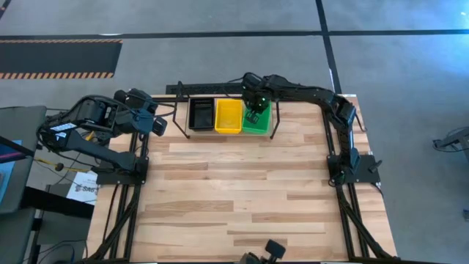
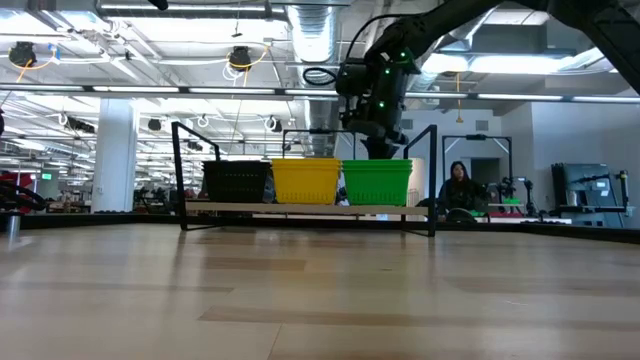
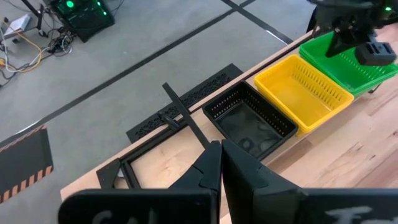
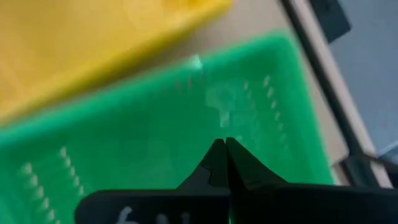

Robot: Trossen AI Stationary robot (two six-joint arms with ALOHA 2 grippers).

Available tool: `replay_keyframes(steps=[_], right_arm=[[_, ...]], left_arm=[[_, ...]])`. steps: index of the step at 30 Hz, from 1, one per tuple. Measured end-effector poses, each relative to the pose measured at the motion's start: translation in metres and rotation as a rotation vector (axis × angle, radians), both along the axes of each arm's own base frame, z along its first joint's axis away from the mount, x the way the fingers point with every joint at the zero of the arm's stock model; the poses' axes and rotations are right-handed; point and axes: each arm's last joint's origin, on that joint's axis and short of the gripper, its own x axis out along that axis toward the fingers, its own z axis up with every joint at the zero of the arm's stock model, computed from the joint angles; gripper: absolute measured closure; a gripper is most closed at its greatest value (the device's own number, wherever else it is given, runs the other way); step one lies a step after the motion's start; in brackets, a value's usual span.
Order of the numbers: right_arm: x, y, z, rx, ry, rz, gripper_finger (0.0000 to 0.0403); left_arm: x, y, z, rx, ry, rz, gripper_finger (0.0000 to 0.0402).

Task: Stack baskets on shelf by color
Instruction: Adjust the bins on the shelf

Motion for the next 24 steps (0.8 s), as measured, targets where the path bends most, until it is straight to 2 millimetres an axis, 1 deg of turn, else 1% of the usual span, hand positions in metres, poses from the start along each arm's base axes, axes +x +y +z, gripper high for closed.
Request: replay_keyframes(steps=[8,11,15,20,24], right_arm=[[0.005,0.037,-0.003,0.072,0.123,0.078,0.0403],[0.008,0.046,-0.003,0.049,0.152,0.108,0.0403],[0.004,0.046,-0.004,-0.004,0.220,0.110,0.0403],[-0.005,0.034,-0.004,-0.046,0.293,0.086,0.0403],[-0.010,0.029,-0.003,-0.075,0.326,0.069,0.0403]], left_arm=[[0.000,0.000,0.000,0.001,0.003,-0.002,0.0401],[0.000,0.000,0.000,0.001,0.003,-0.002,0.0401],[0.000,0.000,0.000,0.003,0.008,-0.007,0.0401],[0.000,0.000,0.000,0.005,0.012,-0.010,0.0401],[0.000,0.000,0.000,0.006,0.014,-0.012,0.0402]])
